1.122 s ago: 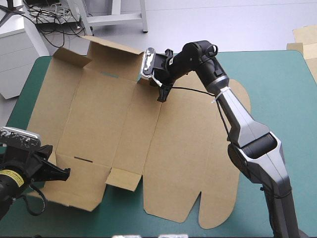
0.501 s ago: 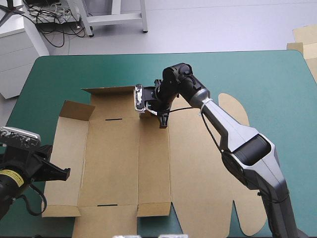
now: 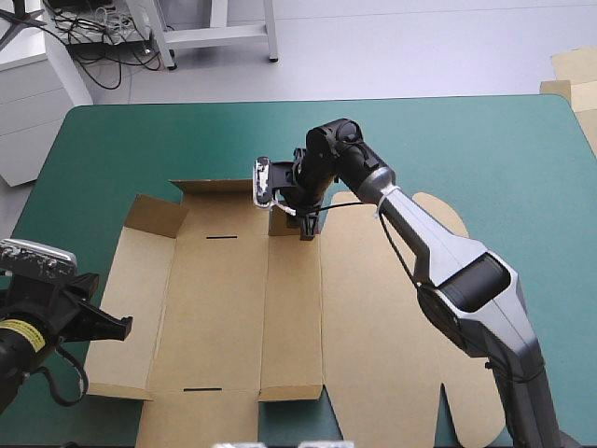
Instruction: Fold the box
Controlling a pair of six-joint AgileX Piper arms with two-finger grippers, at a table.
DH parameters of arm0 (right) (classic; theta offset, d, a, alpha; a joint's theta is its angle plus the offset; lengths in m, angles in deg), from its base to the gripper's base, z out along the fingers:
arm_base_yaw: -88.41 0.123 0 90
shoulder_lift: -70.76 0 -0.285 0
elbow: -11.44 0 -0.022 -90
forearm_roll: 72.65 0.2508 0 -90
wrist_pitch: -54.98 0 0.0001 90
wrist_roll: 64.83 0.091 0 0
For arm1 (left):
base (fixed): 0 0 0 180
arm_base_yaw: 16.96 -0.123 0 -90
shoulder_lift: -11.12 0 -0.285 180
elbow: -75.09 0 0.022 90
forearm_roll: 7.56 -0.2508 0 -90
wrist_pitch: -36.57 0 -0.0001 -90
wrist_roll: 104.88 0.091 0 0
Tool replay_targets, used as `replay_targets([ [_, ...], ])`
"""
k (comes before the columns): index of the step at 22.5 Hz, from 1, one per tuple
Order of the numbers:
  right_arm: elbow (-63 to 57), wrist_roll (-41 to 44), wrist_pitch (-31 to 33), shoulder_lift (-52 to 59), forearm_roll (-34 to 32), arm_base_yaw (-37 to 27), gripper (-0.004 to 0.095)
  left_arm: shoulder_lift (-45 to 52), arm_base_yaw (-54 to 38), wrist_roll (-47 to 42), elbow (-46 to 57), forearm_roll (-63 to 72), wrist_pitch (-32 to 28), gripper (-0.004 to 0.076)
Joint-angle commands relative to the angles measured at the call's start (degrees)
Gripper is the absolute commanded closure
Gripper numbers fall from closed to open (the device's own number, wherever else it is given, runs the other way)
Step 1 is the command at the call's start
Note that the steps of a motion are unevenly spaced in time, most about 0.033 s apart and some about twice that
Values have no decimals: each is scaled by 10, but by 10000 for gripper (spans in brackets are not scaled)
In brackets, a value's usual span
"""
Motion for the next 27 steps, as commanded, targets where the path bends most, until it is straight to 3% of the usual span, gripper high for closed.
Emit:
replay_targets([
  [1,16,20,-6,49,6,-2,367,-2,3,-5,-20,-15,-30,734],
  [6,22,84,9,90,-13,-2,498,-2,3,-5,-20,-17,-26,734],
  [10,22,243,9,135,-130,-2,662,-2,3,-5,-20,-24,-23,734],
  [13,22,412,10,180,-319,-4,800,-2,3,-5,-20,-42,-21,734],
  [15,22,471,10,210,-366,-22,897,-2,3,-5,-20,-44,-21,734],
  [22,-12,543,10,289,-240,-152,928,-2,3,-5,-20,-44,-21,734],
  [24,-68,549,10,326,-189,-212,928,-2,3,-5,-20,-44,-21,734],
  [27,-153,549,10,369,-164,-253,928,-2,3,-5,-20,-45,-21,734],
])
